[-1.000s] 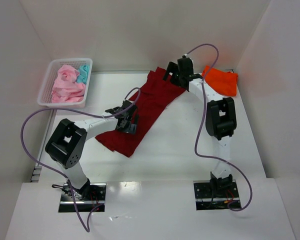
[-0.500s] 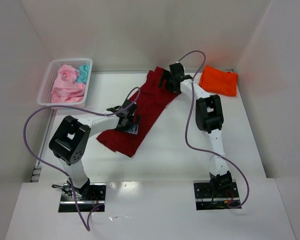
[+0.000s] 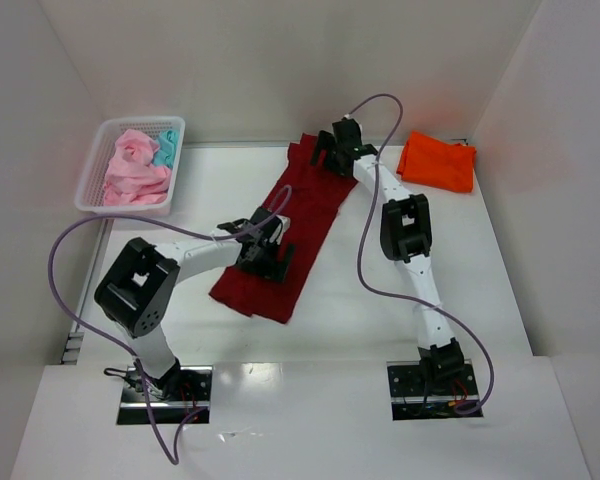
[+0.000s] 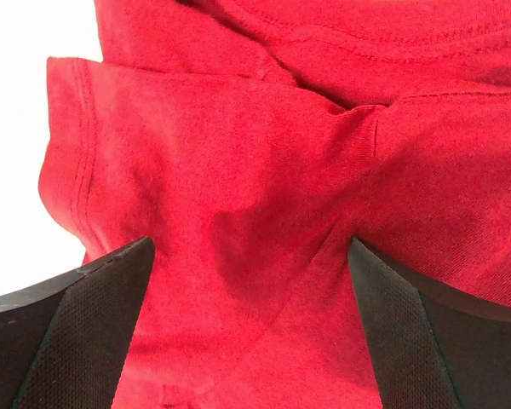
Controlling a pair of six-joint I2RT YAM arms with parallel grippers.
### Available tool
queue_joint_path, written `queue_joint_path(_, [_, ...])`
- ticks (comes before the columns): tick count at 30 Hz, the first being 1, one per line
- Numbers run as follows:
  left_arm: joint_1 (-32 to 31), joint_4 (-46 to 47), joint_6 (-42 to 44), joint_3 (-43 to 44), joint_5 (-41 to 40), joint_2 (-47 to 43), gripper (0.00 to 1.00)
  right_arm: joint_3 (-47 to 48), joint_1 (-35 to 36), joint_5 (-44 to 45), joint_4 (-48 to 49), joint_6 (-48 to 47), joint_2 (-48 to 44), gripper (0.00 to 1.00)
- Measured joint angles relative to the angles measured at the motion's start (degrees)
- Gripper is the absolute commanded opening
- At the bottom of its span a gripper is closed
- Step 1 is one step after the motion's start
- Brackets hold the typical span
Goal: Fold and stack the t-shirts
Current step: Rotate the tshirt 90 degrees
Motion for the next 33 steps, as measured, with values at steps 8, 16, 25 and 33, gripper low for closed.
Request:
queue_joint_path(8, [-7.3, -0.9, 3.1, 1.9, 4.6, 1.4, 0.99, 3.8, 1.3, -0.4, -0.2, -1.1, 2.4, 1.00])
queue_joint_path(16, [-11.0, 1.2, 4.4, 4.7, 10.6, 4.0, 0.99, 7.8, 3.2, -3.7, 0.6, -2.2, 5.2, 1.00])
queue_joint_path(25, [-13.7, 7.5, 3.9, 4.7, 18.6, 5.4, 0.99, 11.0, 5.8, -7.7, 2.9, -2.8, 7.6, 1.00])
queue_joint_path(33, [-14.2, 9.7, -2.0, 1.4, 17.6, 3.0, 0.99, 12.0, 6.3, -5.5, 2.1, -3.1, 8.0, 1.00])
